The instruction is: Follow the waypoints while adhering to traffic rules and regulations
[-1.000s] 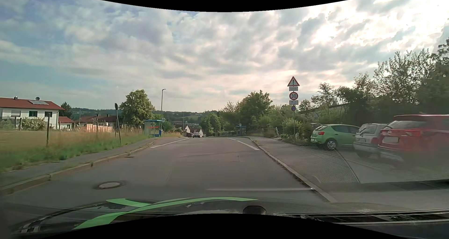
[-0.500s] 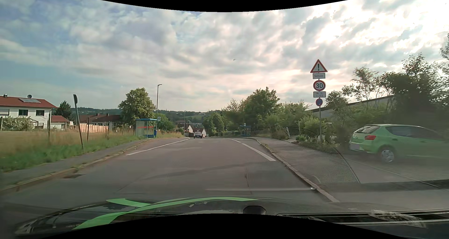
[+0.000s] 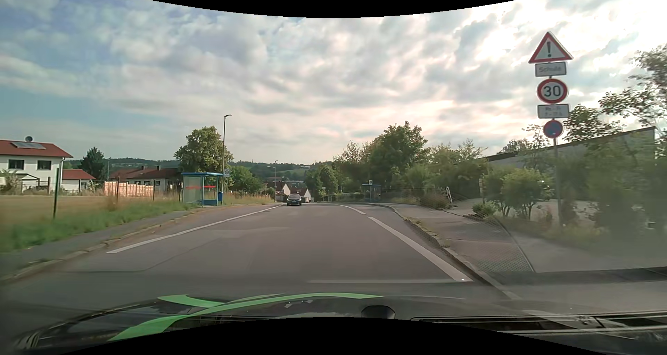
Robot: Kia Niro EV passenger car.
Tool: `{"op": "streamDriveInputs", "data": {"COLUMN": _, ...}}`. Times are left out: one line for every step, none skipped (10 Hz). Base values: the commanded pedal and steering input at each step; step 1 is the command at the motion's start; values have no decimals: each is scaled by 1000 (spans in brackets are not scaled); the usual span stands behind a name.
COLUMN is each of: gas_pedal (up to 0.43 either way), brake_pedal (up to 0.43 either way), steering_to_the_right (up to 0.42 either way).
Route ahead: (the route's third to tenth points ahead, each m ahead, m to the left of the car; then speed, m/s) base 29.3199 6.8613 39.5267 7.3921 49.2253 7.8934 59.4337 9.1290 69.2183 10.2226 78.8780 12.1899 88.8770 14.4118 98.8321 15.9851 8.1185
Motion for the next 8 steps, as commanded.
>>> {"op": "streamDriveInputs", "data": {"gas_pedal": 150, "brake_pedal": 0, "steering_to_the_right": -19}}
{"op": "streamDriveInputs", "data": {"gas_pedal": 150, "brake_pedal": 0, "steering_to_the_right": -19}}
{"op": "streamDriveInputs", "data": {"gas_pedal": 150, "brake_pedal": 0, "steering_to_the_right": -19}}
{"op": "streamDriveInputs", "data": {"gas_pedal": 150, "brake_pedal": 0, "steering_to_the_right": -18}}
{"op": "streamDriveInputs", "data": {"gas_pedal": 150, "brake_pedal": 0, "steering_to_the_right": -18}}
{"op": "streamDriveInputs", "data": {"gas_pedal": 150, "brake_pedal": 0, "steering_to_the_right": -18}}
{"op": "streamDriveInputs", "data": {"gas_pedal": 138, "brake_pedal": 0, "steering_to_the_right": -18}}
{"op": "streamDriveInputs", "data": {"gas_pedal": 130, "brake_pedal": 0, "steering_to_the_right": -18}}
